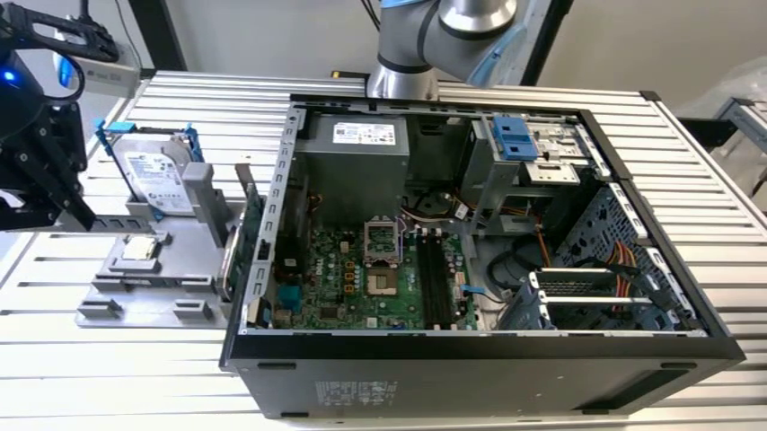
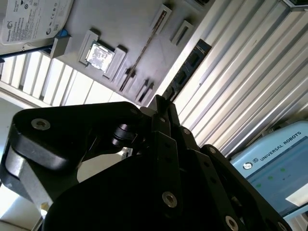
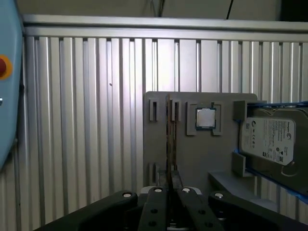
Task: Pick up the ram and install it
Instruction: 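Pick up the ram and move it above insertion slot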
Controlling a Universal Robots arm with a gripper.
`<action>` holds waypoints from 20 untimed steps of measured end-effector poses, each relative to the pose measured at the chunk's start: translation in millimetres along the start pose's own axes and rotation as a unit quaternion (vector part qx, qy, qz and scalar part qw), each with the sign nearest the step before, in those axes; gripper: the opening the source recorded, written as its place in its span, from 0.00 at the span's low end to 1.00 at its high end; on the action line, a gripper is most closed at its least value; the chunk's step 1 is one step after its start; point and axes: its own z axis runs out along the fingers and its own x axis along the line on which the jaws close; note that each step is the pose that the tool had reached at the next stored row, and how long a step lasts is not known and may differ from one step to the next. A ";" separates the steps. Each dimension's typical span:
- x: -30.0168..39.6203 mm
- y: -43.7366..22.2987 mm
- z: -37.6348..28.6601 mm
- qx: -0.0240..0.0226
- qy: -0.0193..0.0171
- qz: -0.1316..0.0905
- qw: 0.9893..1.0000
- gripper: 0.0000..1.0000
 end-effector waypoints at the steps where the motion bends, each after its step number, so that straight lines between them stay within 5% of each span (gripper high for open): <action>1: -0.1 0.0 -0.9 0.000 0.000 0.000 1.000 0.00; 20: -1.4 0.5 -17.9 0.000 0.000 0.001 1.000 0.00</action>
